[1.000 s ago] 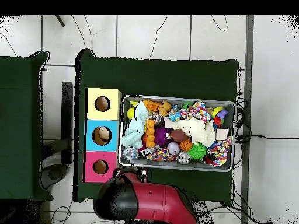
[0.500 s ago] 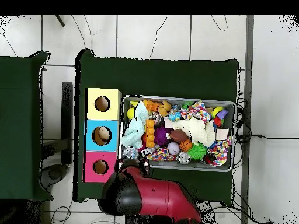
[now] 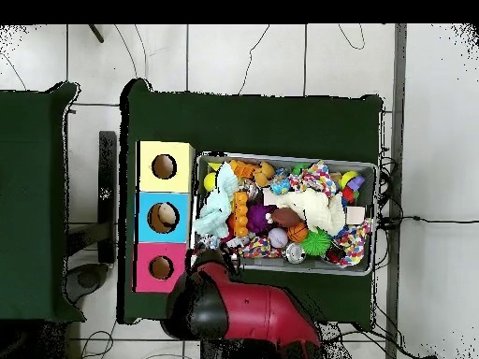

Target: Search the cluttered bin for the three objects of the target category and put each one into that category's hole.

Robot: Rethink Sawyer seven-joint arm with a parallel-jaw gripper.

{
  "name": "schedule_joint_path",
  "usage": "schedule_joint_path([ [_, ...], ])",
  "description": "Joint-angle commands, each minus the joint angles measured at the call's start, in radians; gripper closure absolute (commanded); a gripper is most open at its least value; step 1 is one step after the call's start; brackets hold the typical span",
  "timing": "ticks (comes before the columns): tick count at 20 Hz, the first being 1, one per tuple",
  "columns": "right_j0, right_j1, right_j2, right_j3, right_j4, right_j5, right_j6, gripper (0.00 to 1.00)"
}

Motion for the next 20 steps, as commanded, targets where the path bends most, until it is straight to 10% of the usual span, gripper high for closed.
schedule_joint_path([
  [1,0.018,0.128,0.018,-0.07,-0.043,-0.051,0.123,0.0],
  [20,0.124,0.358,-0.119,-0.207,-0.072,-0.228,0.14,0.0],
])
